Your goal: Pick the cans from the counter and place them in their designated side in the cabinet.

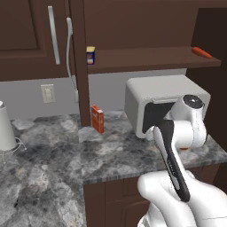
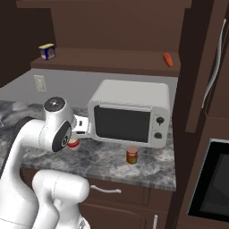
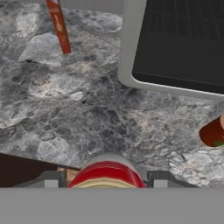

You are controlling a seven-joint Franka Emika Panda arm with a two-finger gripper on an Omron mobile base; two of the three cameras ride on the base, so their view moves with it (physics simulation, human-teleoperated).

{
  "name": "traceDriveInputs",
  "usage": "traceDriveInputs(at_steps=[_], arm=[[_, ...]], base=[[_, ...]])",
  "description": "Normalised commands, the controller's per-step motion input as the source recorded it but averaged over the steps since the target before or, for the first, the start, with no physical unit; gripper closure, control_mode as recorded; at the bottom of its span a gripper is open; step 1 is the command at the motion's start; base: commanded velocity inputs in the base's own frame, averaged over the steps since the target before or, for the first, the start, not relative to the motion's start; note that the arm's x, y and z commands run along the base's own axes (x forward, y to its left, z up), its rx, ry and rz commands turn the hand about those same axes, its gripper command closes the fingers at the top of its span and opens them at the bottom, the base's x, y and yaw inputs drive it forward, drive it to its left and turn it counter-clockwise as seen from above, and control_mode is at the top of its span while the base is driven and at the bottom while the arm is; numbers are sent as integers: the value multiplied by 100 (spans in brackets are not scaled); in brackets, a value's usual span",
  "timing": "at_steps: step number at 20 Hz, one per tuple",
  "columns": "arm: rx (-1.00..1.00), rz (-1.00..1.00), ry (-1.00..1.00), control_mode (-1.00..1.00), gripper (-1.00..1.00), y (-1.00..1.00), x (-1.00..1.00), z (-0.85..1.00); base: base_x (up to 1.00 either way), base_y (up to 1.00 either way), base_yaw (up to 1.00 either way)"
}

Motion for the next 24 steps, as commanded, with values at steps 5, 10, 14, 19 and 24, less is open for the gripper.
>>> traceDriveInputs(at_steps=[5,10,14,19,24], arm=[[-2,5,-2,-100,100,4,-27,37],[-1,3,0,-100,100,6,-25,35],[-1,3,-5,-100,100,6,-24,37],[0,2,-6,-100,100,11,-26,38],[0,4,-10,-100,100,6,-24,39]], base=[[0,0,0],[0,0,0],[0,0,0],[0,0,0],[0,0,0]])
